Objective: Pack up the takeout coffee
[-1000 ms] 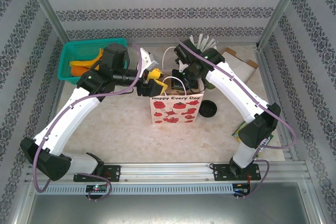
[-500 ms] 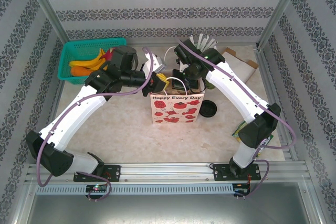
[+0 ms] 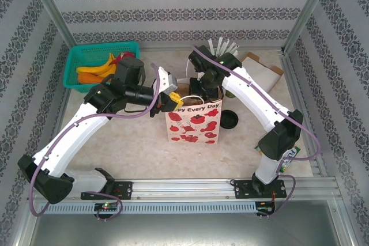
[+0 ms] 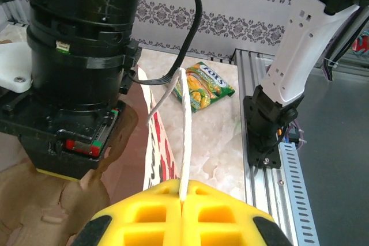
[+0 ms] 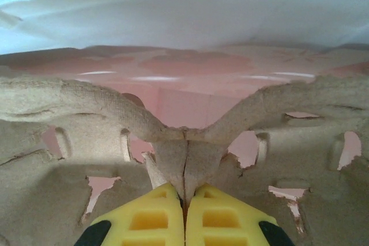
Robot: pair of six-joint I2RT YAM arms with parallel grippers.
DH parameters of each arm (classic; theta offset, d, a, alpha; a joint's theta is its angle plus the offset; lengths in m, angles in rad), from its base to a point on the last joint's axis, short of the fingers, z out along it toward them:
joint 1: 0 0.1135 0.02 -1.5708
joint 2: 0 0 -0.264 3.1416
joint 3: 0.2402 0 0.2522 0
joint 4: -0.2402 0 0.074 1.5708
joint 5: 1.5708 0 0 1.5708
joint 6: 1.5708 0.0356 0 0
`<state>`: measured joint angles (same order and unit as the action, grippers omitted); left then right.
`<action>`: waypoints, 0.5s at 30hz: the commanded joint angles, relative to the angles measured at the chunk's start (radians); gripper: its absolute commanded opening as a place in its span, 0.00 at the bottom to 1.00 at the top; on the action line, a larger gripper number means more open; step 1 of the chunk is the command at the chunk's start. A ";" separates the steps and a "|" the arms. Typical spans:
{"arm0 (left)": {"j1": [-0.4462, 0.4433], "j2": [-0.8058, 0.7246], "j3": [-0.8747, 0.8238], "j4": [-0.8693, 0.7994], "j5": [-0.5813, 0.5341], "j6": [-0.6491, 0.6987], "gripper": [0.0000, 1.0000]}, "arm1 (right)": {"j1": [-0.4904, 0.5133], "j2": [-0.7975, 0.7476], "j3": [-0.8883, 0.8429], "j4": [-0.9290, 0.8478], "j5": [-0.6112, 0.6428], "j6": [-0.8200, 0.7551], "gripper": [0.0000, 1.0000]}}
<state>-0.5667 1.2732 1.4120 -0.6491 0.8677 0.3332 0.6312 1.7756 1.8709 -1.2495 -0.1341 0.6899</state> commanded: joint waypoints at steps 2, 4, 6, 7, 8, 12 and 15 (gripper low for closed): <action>-0.027 0.015 0.038 -0.008 0.012 0.015 0.03 | 0.016 0.016 -0.004 -0.029 0.046 0.014 0.00; -0.027 0.020 0.036 0.003 -0.035 -0.005 0.18 | 0.024 0.012 -0.011 -0.018 0.035 0.009 0.00; -0.026 0.026 0.035 -0.001 -0.085 -0.019 0.35 | 0.036 0.001 -0.018 0.005 0.014 -0.008 0.00; -0.022 0.024 0.031 0.007 -0.098 -0.030 0.38 | 0.041 -0.002 -0.022 0.012 0.007 -0.016 0.00; -0.013 0.021 0.023 0.019 -0.094 -0.042 0.43 | 0.047 -0.005 -0.025 0.017 0.002 -0.031 0.00; 0.085 0.005 0.003 0.097 0.043 -0.118 0.59 | 0.060 -0.008 -0.044 0.016 -0.001 -0.065 0.00; 0.165 -0.004 -0.024 0.198 0.140 -0.196 0.65 | 0.072 -0.014 -0.065 0.028 0.008 -0.088 0.00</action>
<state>-0.4625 1.2938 1.4105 -0.5816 0.8871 0.2306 0.6876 1.7782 1.8271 -1.2274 -0.1280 0.6430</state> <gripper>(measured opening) 0.637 0.076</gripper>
